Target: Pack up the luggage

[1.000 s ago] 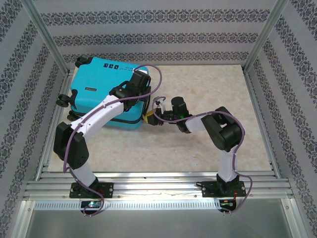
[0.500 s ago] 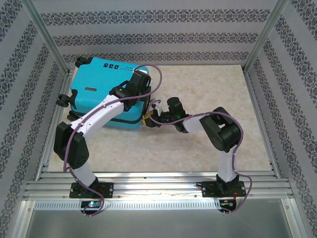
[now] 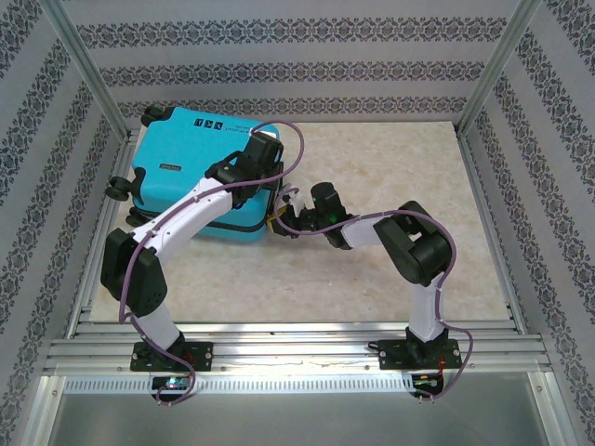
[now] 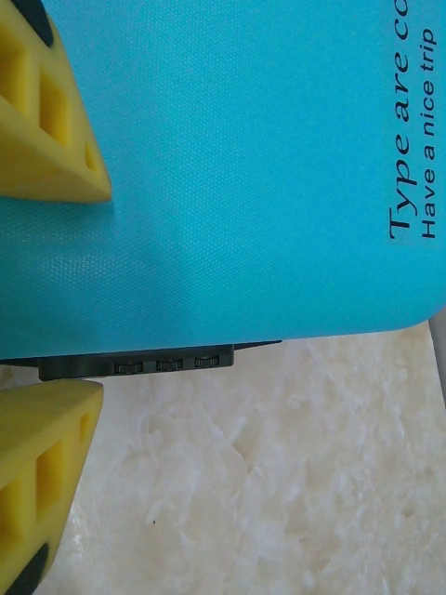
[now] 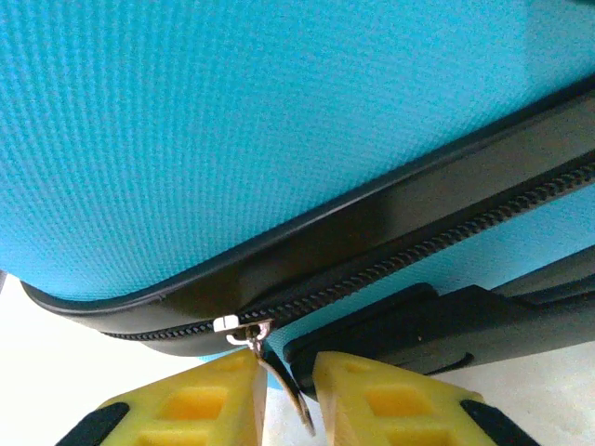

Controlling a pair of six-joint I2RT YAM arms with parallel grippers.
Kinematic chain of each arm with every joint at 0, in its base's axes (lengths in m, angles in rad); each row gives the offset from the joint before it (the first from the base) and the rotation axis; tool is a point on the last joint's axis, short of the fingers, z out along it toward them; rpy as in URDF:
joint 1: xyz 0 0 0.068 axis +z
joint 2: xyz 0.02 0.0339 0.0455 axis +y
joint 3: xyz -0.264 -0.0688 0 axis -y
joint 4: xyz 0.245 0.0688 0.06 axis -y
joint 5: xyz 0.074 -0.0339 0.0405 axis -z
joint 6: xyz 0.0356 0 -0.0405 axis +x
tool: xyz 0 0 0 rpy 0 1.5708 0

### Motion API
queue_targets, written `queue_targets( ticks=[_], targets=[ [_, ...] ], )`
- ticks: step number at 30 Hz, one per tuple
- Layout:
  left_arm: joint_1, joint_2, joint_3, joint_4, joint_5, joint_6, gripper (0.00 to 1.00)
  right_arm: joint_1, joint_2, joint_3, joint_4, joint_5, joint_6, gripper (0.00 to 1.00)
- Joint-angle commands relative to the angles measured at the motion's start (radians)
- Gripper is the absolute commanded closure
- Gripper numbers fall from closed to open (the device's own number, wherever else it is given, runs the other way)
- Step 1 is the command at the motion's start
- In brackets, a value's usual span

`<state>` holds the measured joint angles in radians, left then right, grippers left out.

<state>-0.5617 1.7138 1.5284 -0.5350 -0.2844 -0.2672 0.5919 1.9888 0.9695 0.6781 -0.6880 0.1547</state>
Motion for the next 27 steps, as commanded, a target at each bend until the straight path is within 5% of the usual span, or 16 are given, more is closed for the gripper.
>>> queue_targets(
  ticks=[1, 8, 18, 22, 27],
  targets=[
    [-0.035, 0.084, -0.068, -0.17, 0.219, -0.043, 0.49, 0.035, -0.015, 0.002, 0.064, 0.03, 0.022, 0.76],
    [-0.035, 0.085, -0.069, -0.163, 0.225, -0.044, 0.49, 0.049, -0.032, 0.0, 0.078, 0.035, 0.03, 0.77],
    [-0.035, 0.076, -0.085, -0.157, 0.222, -0.046, 0.49, 0.054, -0.077, -0.014, 0.073, 0.043, 0.071, 1.0],
    [-0.035, 0.069, -0.098, -0.155, 0.215, -0.046, 0.49, 0.044, -0.084, -0.006, 0.071, 0.061, 0.132, 1.0],
    [-0.035, 0.061, -0.116, -0.148, 0.209, -0.047, 0.49, 0.045, -0.089, 0.025, -0.006, 0.197, 0.2, 1.0]
  ],
)
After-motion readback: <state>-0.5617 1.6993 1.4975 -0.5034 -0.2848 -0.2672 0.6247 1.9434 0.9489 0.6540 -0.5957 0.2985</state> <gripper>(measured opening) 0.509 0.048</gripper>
